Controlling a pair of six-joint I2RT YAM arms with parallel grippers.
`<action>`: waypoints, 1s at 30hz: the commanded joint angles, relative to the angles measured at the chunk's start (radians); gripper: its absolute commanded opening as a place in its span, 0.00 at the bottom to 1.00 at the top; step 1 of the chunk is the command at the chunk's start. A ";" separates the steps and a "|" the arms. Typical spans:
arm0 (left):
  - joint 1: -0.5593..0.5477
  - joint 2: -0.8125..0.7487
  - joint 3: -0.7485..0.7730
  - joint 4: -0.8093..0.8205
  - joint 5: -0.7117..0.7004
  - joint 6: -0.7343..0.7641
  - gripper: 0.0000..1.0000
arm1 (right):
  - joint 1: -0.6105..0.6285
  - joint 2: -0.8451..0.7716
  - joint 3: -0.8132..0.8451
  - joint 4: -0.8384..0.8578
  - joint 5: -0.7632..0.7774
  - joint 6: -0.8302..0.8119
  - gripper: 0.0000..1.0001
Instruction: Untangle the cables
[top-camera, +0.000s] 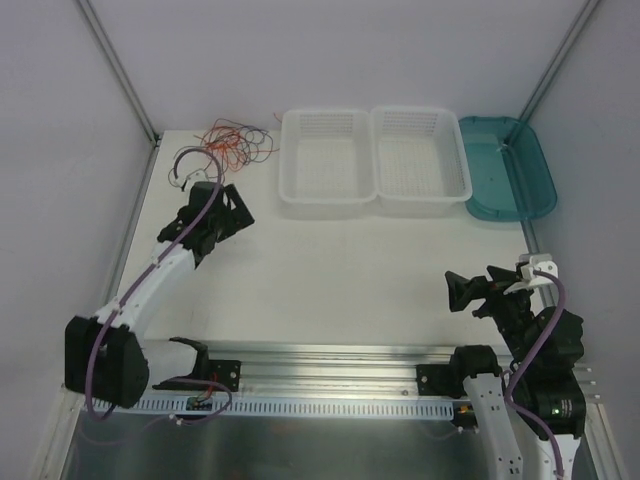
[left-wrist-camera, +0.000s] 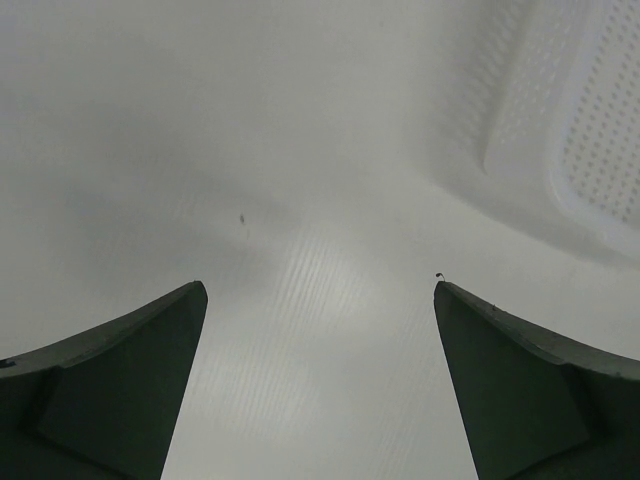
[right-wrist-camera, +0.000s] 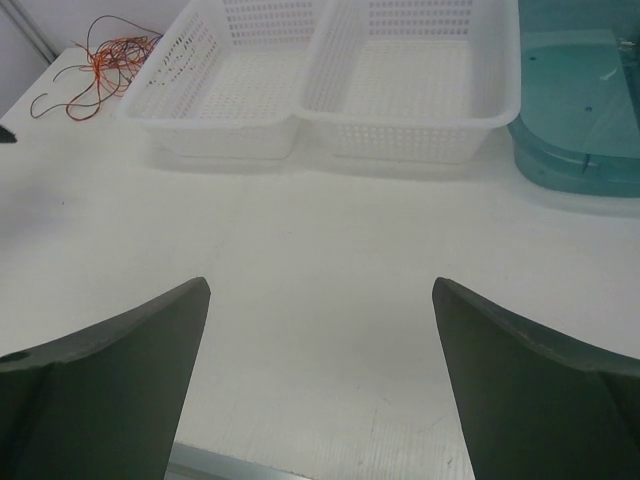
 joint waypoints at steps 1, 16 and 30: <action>0.022 0.184 0.183 0.125 -0.072 -0.013 0.99 | 0.015 -0.001 -0.008 0.024 -0.011 0.017 1.00; 0.157 0.987 0.922 0.131 -0.064 0.101 0.99 | 0.044 -0.019 -0.078 0.050 -0.103 -0.032 0.99; 0.277 1.384 1.300 0.128 0.118 -0.110 0.82 | 0.042 0.100 -0.043 0.030 -0.264 -0.059 1.00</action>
